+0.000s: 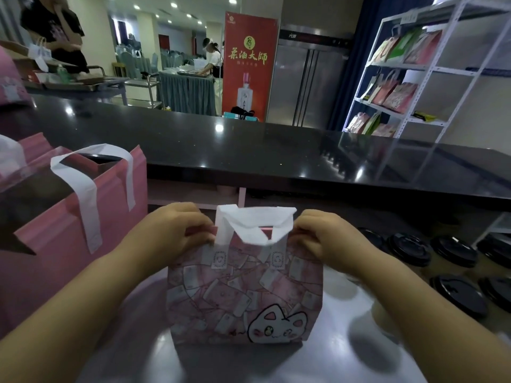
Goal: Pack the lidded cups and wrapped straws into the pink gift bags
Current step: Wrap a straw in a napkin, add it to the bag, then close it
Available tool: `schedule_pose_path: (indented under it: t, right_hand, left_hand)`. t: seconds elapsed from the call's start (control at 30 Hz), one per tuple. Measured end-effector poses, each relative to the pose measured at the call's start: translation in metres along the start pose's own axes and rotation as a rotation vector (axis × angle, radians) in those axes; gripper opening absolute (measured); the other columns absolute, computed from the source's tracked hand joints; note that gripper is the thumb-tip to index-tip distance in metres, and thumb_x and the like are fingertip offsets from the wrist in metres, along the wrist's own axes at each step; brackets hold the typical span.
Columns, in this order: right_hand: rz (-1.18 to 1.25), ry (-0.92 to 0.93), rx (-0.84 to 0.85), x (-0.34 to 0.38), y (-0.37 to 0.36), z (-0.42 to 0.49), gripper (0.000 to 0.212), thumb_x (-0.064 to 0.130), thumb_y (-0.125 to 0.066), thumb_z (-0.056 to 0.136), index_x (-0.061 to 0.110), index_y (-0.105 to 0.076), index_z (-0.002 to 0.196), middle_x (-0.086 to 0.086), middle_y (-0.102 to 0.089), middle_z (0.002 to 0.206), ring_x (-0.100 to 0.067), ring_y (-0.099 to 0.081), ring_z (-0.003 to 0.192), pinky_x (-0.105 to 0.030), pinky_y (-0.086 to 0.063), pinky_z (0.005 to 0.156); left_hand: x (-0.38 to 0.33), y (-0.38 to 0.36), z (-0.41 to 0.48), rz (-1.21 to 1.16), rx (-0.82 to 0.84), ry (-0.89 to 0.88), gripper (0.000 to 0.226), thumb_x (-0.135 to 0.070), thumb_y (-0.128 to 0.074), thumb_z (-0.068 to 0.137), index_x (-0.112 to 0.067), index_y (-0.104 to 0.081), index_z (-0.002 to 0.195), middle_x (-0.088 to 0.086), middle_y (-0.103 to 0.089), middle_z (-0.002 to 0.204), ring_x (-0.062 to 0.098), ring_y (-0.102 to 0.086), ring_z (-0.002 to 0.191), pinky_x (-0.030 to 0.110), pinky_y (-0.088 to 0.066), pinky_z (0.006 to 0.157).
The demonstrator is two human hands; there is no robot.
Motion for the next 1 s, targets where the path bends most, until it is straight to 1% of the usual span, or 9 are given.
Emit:
schedule_pose_path:
  t: [0.1,0.2,0.3,0.47,0.6,0.8,0.83,0.93,1.0]
  right_hand:
    - [-0.046,-0.074,-0.024,-0.005,0.002,-0.006,0.012,0.034,-0.058,0.09,0.026,-0.065,0.096,0.014,-0.057,0.091,-0.009,-0.053,0.085,-0.031,-0.049,0.071]
    - [-0.023,-0.105,-0.023,-0.007,0.003,-0.01,0.013,0.03,-0.059,0.09,0.023,-0.066,0.097,0.011,-0.06,0.092,-0.012,-0.056,0.086,-0.032,-0.05,0.075]
    - [0.026,-0.136,-0.018,-0.011,0.006,-0.014,0.012,0.028,-0.061,0.089,0.023,-0.068,0.098,0.009,-0.063,0.093,-0.012,-0.057,0.087,-0.035,-0.051,0.078]
    - [0.083,-0.115,-0.116,-0.01,0.026,-0.012,0.007,0.028,-0.062,0.088,0.024,-0.067,0.092,0.01,-0.062,0.088,-0.009,-0.057,0.083,-0.036,-0.052,0.075]
    - [0.123,-0.053,-0.214,0.0,0.055,-0.001,0.007,0.024,-0.063,0.088,0.019,-0.067,0.091,0.007,-0.061,0.084,-0.01,-0.056,0.079,-0.034,-0.052,0.074]
    - [0.167,0.093,-0.337,0.023,0.11,0.026,0.007,0.016,-0.063,0.087,0.018,-0.066,0.093,0.006,-0.061,0.087,-0.007,-0.056,0.081,-0.023,-0.05,0.072]
    - [0.158,0.114,-0.36,0.028,0.12,0.031,0.009,0.014,-0.063,0.087,0.017,-0.066,0.094,0.005,-0.061,0.088,-0.007,-0.057,0.082,-0.024,-0.05,0.073]
    - [0.133,0.16,-0.448,0.045,0.149,0.049,0.01,0.01,-0.065,0.085,0.013,-0.068,0.094,0.004,-0.06,0.087,-0.011,-0.057,0.081,-0.028,-0.051,0.074]
    - [0.106,0.172,-0.501,0.058,0.167,0.06,0.009,0.009,-0.065,0.085,0.012,-0.067,0.093,0.004,-0.06,0.087,-0.012,-0.057,0.081,-0.03,-0.052,0.074]
  left_hand:
    - [0.005,0.005,-0.004,-0.043,-0.027,0.103,0.019,-0.031,-0.072,0.073,-0.02,-0.073,0.088,-0.006,-0.063,0.082,0.011,-0.057,0.075,0.026,-0.048,0.066]
    - [0.009,0.008,-0.009,-0.078,-0.034,0.183,0.015,-0.017,-0.076,0.072,-0.021,-0.074,0.086,-0.01,-0.067,0.078,0.007,-0.06,0.073,0.024,-0.05,0.066]
    - [0.006,0.011,-0.015,-0.133,-0.048,0.234,0.022,-0.007,-0.077,0.069,-0.025,-0.075,0.08,-0.019,-0.067,0.073,-0.002,-0.062,0.074,0.01,-0.047,0.066]
    - [-0.005,0.024,-0.017,-0.121,-0.108,0.281,0.022,-0.006,-0.076,0.071,-0.023,-0.076,0.084,-0.017,-0.069,0.077,-0.008,-0.061,0.075,0.001,-0.042,0.067]
    - [-0.015,0.054,-0.009,-0.082,-0.143,0.292,0.025,-0.005,-0.072,0.075,-0.023,-0.074,0.093,-0.014,-0.069,0.084,-0.012,-0.058,0.07,0.001,-0.041,0.066]
    - [-0.024,0.109,0.014,-0.04,-0.169,0.264,0.036,-0.001,-0.065,0.079,-0.031,-0.071,0.099,-0.043,-0.057,0.068,-0.025,-0.053,0.079,-0.005,-0.036,0.065]
    - [-0.024,0.118,0.018,-0.031,-0.177,0.247,0.037,0.0,-0.065,0.079,-0.031,-0.071,0.099,-0.042,-0.059,0.072,-0.023,-0.054,0.08,-0.004,-0.038,0.066]
    - [-0.018,0.145,0.033,-0.031,-0.232,0.207,0.036,-0.001,-0.064,0.081,-0.025,-0.069,0.106,-0.017,-0.069,0.091,-0.015,-0.059,0.077,0.006,-0.044,0.074]
    - [-0.013,0.166,0.044,-0.004,-0.289,0.161,0.03,-0.008,-0.064,0.083,-0.022,-0.067,0.11,-0.013,-0.067,0.094,-0.018,-0.055,0.071,0.002,-0.04,0.068]
Point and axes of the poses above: each hand's wrist, its own z-axis towards the middle knuckle, its own y-axis out of the back of the hand, x = y × z, the point moved 6 cm from there along z, towards the middle knuckle
